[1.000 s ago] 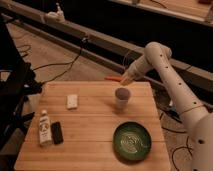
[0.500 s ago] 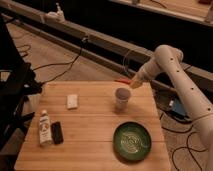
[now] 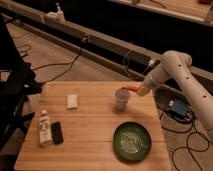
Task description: Place the pepper in the ceramic cup
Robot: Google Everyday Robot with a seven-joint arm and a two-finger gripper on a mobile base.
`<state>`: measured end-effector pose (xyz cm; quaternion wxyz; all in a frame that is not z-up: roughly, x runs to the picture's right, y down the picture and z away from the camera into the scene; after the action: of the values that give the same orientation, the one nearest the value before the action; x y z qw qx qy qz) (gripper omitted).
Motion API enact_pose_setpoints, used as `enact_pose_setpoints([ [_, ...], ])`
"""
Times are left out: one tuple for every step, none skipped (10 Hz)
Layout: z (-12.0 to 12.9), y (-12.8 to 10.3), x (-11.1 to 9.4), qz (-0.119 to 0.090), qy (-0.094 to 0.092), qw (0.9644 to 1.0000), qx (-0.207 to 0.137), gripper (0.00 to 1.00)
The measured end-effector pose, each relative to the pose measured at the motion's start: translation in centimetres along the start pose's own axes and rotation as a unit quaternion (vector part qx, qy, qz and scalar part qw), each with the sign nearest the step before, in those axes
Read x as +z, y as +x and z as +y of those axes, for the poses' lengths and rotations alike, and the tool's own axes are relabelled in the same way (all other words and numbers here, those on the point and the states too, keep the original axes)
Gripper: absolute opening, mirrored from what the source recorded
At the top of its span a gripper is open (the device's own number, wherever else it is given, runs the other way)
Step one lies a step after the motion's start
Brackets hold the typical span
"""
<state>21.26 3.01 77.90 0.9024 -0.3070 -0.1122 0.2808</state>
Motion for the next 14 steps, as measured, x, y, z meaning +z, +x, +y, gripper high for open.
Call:
enact_pose_setpoints([
  [0.6,0.3,0.2,0.008,-0.006,0.9999,-0.001,0.08],
  [1.0,0.5,0.4,0.014,-0.012,0.9998,-0.001,0.18],
  [1.2,0.6,0.7,0.018,-0.017,0.9997,-0.001,0.28],
  [1.2,0.6,1.1,0.020,-0.022,0.9996,0.001,0.40],
  [1.0,0.5,1.3,0.019,-0.022,0.9996,0.002,0.48],
  [0.7,0.4,1.6,0.017,-0.023,0.9996,0.005,0.58],
  [0.4,0.4,1.8,0.016,-0.024,0.9996,0.007,0.67],
  [0.3,0.4,2.1,0.017,-0.024,0.9995,0.008,0.69],
  [0.3,0.4,2.3,0.020,-0.027,0.9994,0.007,0.70],
  [0.3,0.4,2.5,0.021,-0.030,0.9993,0.007,0.70],
  [0.3,0.3,2.6,0.021,-0.032,0.9993,0.006,0.70],
  [0.3,0.2,2.6,0.021,-0.032,0.9992,0.006,0.70],
  [0.3,0.3,2.6,0.021,-0.032,0.9993,0.006,0.70],
  [0.3,0.3,2.6,0.021,-0.032,0.9992,0.006,0.70],
])
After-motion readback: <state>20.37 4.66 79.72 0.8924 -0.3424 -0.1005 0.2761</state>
